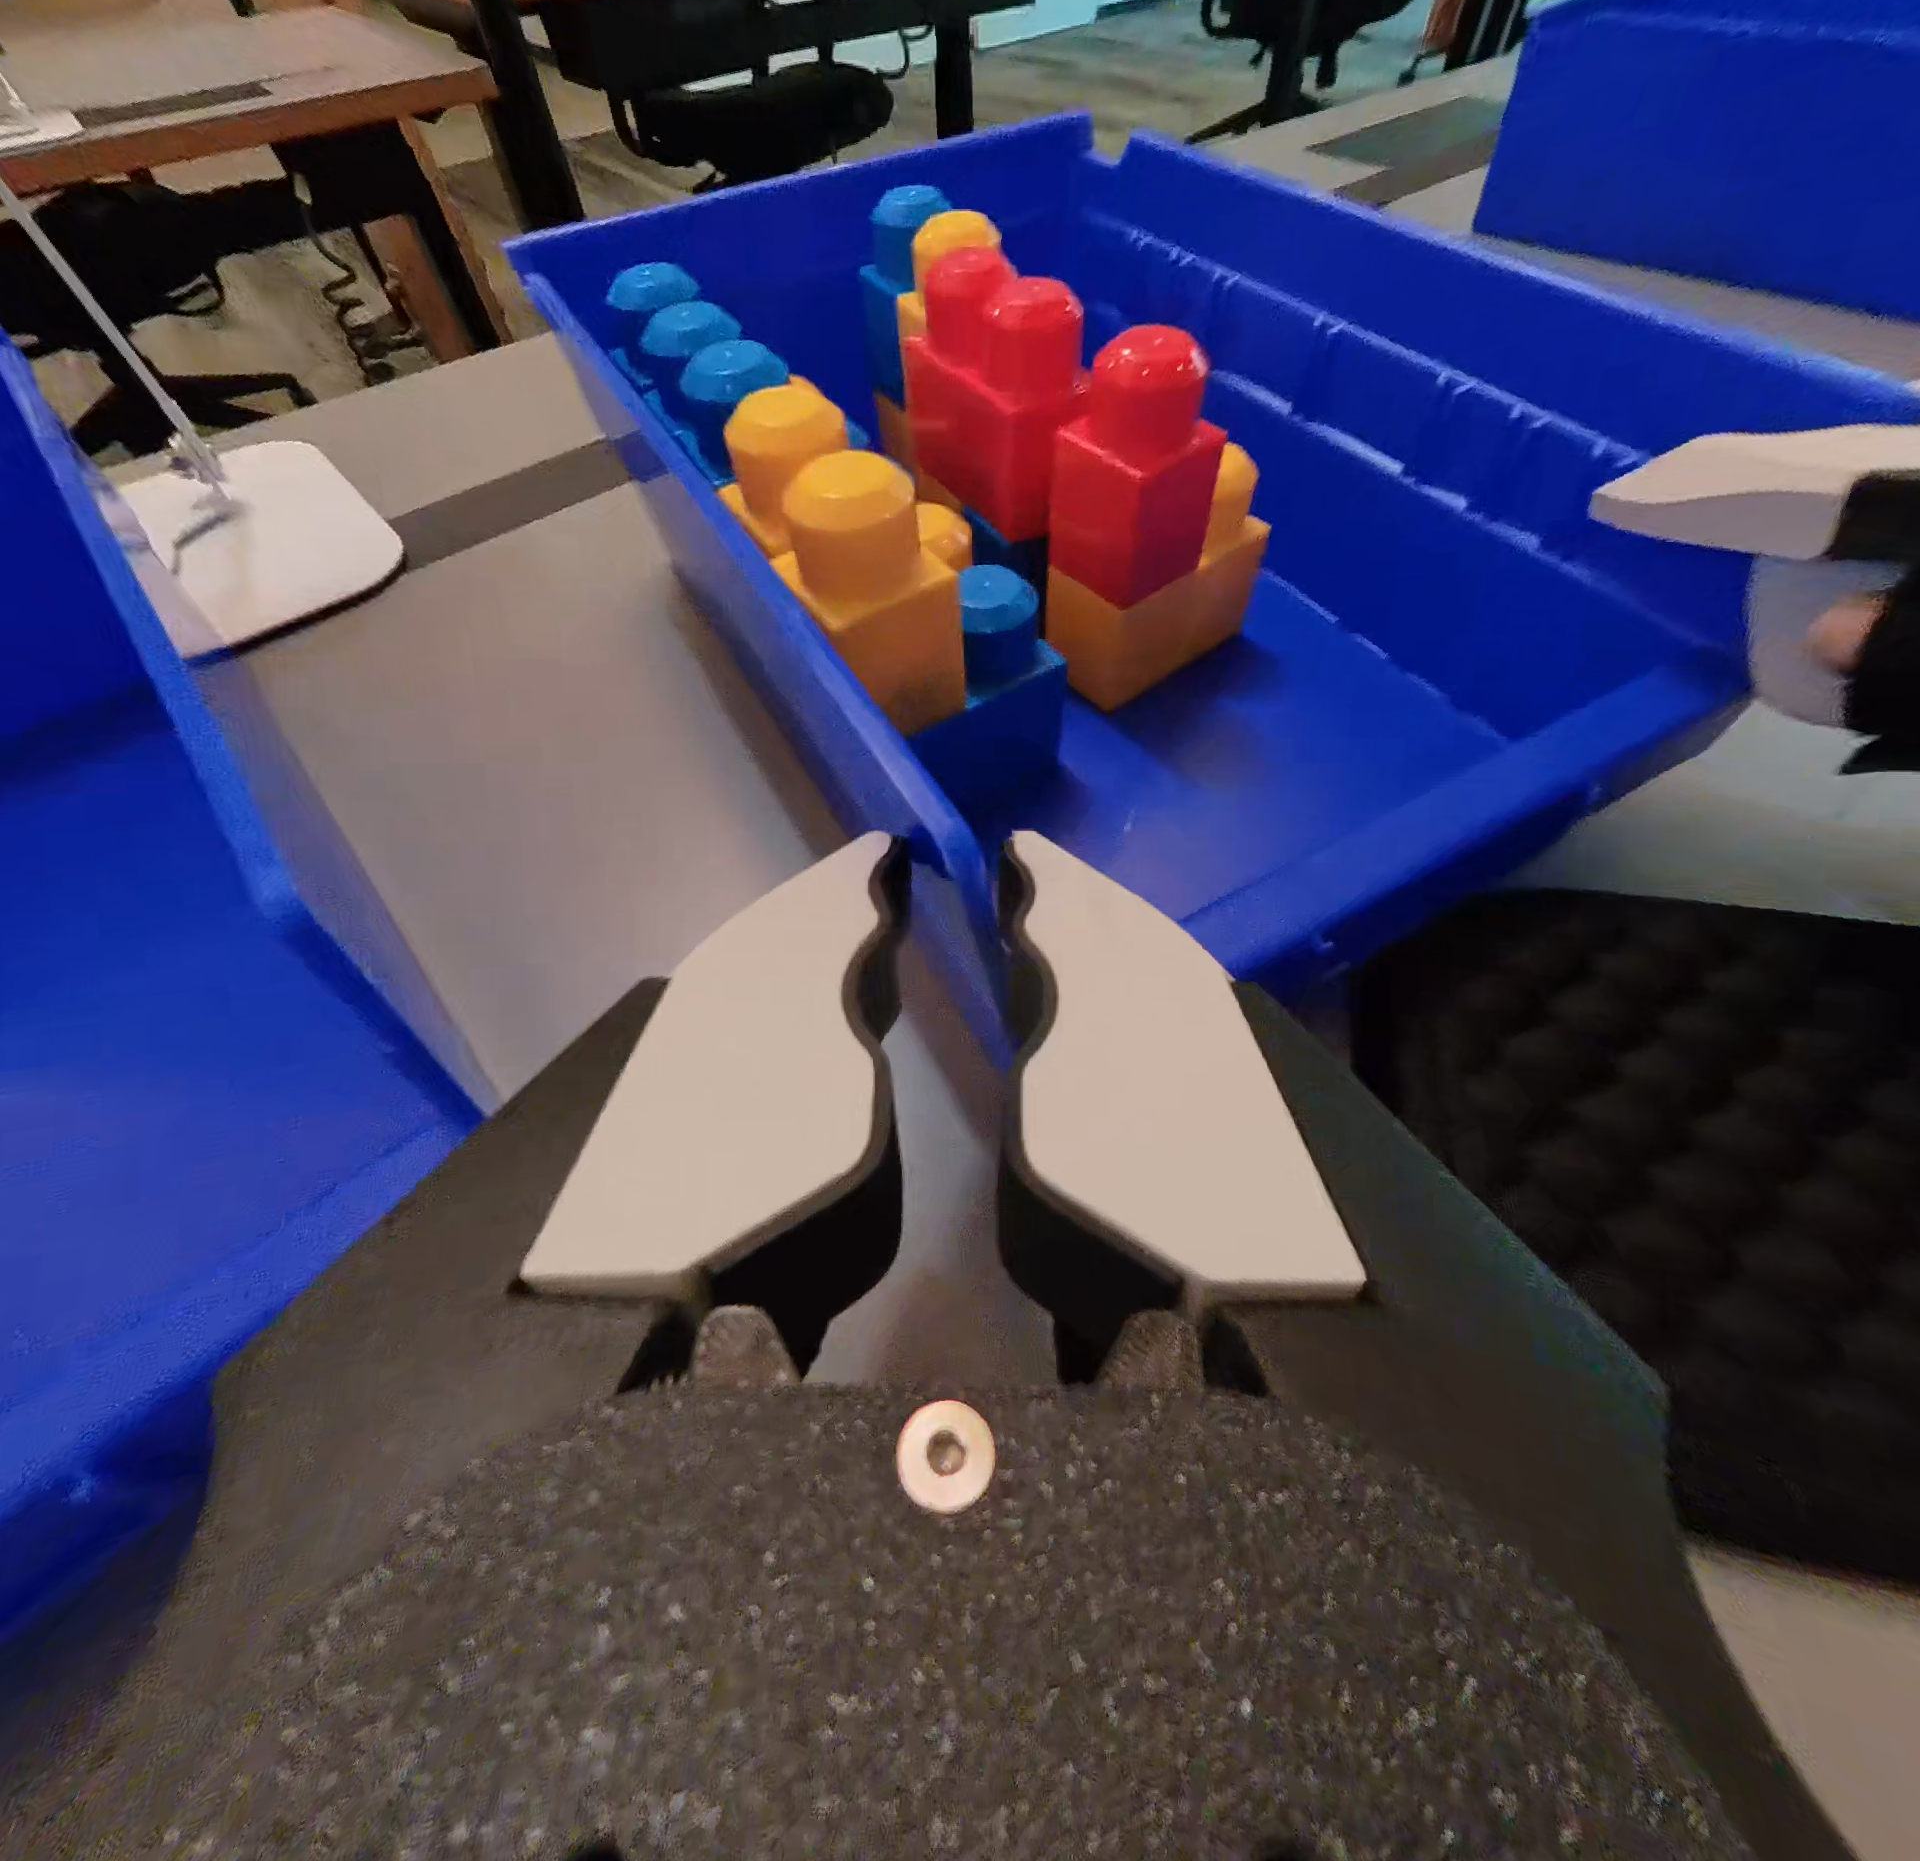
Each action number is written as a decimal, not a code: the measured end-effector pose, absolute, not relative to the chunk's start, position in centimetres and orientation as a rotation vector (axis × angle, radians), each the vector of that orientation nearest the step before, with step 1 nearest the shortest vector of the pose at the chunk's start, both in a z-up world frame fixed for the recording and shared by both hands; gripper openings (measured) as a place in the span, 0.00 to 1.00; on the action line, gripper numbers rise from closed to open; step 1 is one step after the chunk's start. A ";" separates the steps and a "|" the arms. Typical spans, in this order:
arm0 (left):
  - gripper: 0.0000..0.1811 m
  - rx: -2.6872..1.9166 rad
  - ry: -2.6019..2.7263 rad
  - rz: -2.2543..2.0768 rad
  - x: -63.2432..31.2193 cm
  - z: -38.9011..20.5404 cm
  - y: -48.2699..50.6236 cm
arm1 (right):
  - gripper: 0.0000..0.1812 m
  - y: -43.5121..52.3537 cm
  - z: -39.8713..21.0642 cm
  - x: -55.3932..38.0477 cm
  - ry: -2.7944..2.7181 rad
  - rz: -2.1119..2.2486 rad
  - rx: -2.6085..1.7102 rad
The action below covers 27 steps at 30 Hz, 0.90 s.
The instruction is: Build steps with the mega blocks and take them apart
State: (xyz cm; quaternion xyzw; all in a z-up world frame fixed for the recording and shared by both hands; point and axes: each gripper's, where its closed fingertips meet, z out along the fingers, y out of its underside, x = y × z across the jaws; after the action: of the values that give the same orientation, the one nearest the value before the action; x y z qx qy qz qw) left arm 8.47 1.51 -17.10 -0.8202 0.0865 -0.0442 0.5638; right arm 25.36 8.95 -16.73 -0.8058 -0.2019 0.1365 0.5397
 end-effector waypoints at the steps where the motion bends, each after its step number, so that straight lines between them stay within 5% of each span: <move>1: 0.08 -1.937 0.212 -0.086 8.3 -17.1 1.8 | 0.02 8.9 -16.7 25.4 -0.481 0.329 -1.916; 13: 0.06 -1.754 0.216 0.146 4.5 -7.0 -1.1 | 0.02 6.3 -7.4 22.0 -0.514 0.397 -1.754; 20: 0.06 -1.705 0.041 0.383 -6.4 0.2 -9.1 | 0.03 2.4 -0.4 9.2 -0.698 0.626 -1.597; 27: 0.06 -1.795 -0.200 0.608 -18.5 0.6 -19.5 | 0.03 -4.2 -0.7 -6.8 -0.953 0.871 -1.588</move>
State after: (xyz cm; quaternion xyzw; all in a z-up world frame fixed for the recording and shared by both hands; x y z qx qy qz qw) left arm -18.46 -19.48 0.58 -0.7676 -0.0854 0.2600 0.5795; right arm -6.84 -4.20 -0.74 -0.6626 -0.3977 0.3635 0.5203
